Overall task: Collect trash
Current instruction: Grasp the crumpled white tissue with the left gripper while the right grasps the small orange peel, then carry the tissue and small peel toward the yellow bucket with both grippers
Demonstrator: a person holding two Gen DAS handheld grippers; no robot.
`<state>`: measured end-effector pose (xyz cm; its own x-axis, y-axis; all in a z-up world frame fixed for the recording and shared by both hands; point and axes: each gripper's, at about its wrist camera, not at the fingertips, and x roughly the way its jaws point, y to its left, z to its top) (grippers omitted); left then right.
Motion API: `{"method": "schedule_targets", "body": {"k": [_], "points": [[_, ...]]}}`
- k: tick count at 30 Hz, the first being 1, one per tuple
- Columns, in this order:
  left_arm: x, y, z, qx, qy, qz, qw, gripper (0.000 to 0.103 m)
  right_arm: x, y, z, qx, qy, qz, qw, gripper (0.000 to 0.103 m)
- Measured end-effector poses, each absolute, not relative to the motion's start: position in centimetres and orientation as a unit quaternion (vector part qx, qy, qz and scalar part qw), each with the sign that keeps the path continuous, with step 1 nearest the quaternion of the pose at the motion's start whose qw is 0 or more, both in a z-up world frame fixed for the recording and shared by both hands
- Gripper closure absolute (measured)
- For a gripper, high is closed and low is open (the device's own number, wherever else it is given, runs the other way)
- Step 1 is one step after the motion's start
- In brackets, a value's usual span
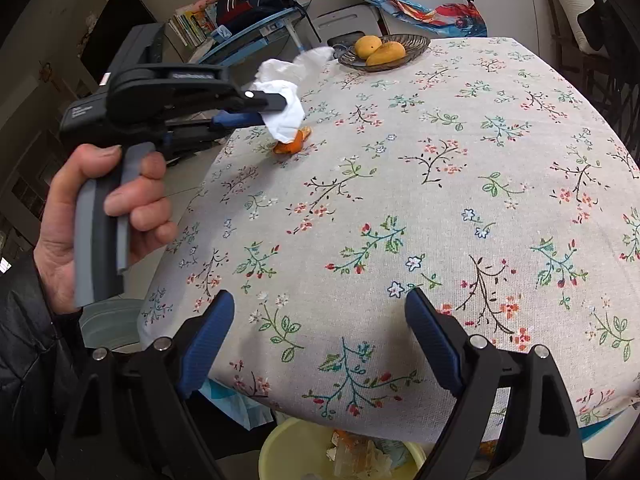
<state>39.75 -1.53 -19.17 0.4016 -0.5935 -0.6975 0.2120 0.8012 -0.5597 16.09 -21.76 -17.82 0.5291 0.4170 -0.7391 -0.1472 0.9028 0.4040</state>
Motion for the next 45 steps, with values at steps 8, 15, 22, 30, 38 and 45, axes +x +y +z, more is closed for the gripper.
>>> {"method": "schedule_targets", "body": {"k": [8,15,22,30,38,45], "points": [[37.1,1.5,-17.5,-0.217,0.471,-0.222,0.826,0.086,16.8,-21.6,-17.0,0.138,0.447,0.154,0.87,0.019],[35.3,3.0,-19.0,-0.148,0.511,-0.143,0.834,0.086,21.3,-18.9,-14.9,0.11,0.414,0.166,0.888,0.024],[34.4,3.9,-19.6,-0.128,0.52,-0.125,0.835,0.086,27.3,-16.0,-16.1,0.086,0.438,0.166,0.88,0.05],[34.9,3.7,-19.6,-0.125,0.524,-0.12,0.834,0.086,30.2,-13.9,-17.6,0.084,0.457,0.161,0.871,0.062],[35.0,2.2,-19.6,-0.095,0.522,-0.116,0.839,0.086,29.1,-16.3,-17.8,0.08,0.46,0.145,0.872,0.085],[33.8,0.0,-19.1,-0.057,0.506,-0.128,0.851,0.086,25.3,-20.6,-16.7,0.086,0.467,0.137,0.869,0.086]]}}
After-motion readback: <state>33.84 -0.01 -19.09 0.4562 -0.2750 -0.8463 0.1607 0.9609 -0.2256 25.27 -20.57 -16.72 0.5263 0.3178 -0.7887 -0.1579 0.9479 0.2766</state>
